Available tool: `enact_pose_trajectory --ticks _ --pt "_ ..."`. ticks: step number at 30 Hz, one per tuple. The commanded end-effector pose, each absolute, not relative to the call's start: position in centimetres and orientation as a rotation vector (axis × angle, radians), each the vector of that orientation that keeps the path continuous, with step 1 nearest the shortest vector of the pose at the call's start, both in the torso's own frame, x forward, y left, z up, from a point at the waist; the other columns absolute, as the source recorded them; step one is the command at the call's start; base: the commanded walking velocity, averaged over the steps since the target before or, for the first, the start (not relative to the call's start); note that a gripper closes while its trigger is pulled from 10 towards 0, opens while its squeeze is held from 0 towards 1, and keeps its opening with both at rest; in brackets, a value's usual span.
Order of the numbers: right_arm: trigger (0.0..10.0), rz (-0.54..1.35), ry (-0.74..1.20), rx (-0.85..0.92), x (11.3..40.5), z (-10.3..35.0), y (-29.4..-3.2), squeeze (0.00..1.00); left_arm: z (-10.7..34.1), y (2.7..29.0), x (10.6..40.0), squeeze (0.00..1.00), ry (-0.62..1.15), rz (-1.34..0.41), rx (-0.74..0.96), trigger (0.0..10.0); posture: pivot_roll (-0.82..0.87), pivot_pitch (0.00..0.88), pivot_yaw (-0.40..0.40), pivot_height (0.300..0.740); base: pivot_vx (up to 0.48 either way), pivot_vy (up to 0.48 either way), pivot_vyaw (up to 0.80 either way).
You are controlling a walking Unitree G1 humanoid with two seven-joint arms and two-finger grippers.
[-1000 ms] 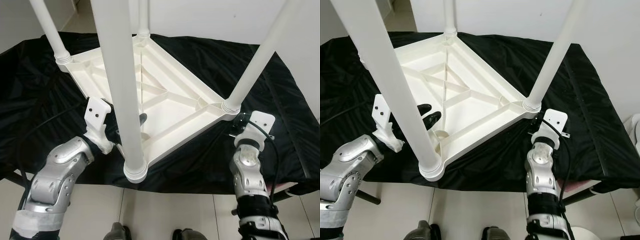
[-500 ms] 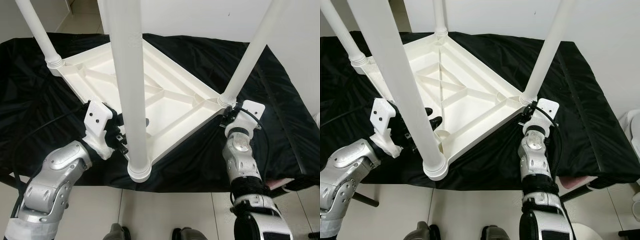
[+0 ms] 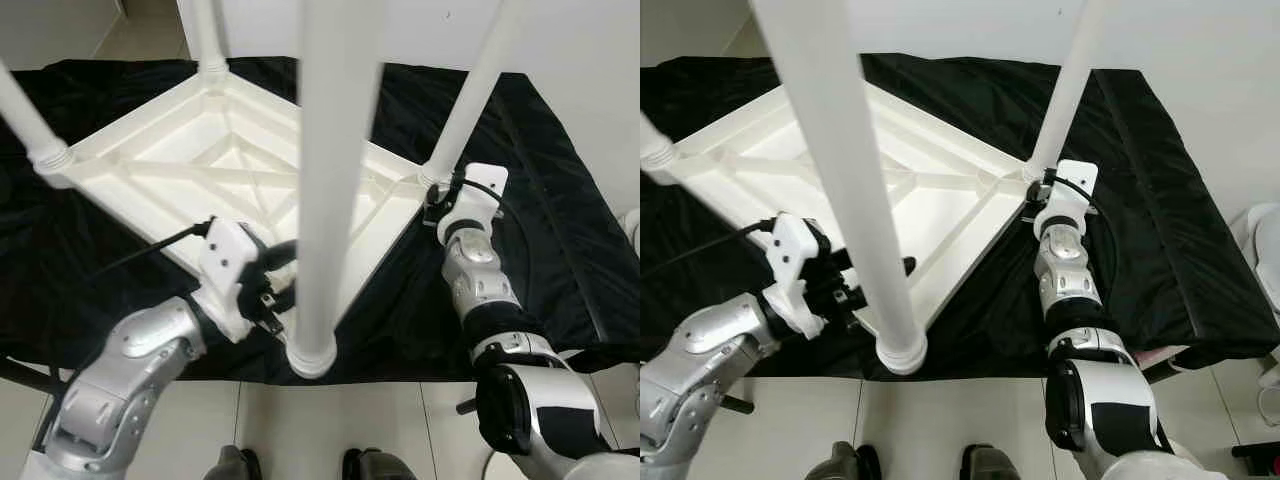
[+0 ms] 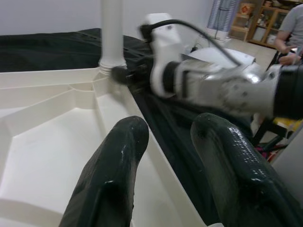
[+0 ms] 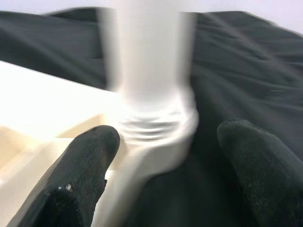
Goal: Building children table
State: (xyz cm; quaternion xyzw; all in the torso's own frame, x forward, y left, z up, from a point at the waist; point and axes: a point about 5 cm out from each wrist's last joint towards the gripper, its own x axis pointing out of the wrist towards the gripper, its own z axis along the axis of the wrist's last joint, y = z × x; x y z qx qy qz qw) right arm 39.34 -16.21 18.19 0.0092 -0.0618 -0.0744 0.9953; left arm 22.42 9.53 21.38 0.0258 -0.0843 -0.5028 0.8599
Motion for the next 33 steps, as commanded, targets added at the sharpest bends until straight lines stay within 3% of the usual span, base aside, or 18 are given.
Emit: enact_pose_trajectory --ticks 1,17,24,30,33 --pt "10.0 -0.134 -0.145 0.023 39.2 17.9 -16.0 0.00 21.3 9.2 22.0 0.00 -0.162 -1.077 0.055 10.0 -0.06 0.206 0.041 0.740 0.000 0.000 0.00" --pt "10.0 -0.203 -0.266 -0.006 35.4 16.5 -21.0 0.00 22.5 15.4 23.2 0.00 -0.126 -0.696 0.223 10.0 -0.07 0.213 0.048 0.740 0.000 0.000 0.00" --pt "10.0 -0.186 -0.239 0.006 33.9 14.8 -20.5 0.00 22.8 14.5 22.5 0.00 -0.147 -0.594 0.222 10.0 -0.07 0.213 0.049 0.740 0.000 0.000 0.00" --pt "10.0 -0.152 -0.249 0.016 33.4 15.0 -19.8 0.00 22.2 13.4 21.5 0.00 -0.116 -0.666 0.124 10.0 -0.07 0.206 0.043 0.740 0.000 0.000 0.00" --pt "10.0 -0.082 -0.274 0.023 33.0 15.4 -18.9 0.00 21.8 12.9 21.0 0.00 -0.126 -0.720 0.151 10.0 -0.07 0.203 0.039 0.740 0.000 0.000 0.00"
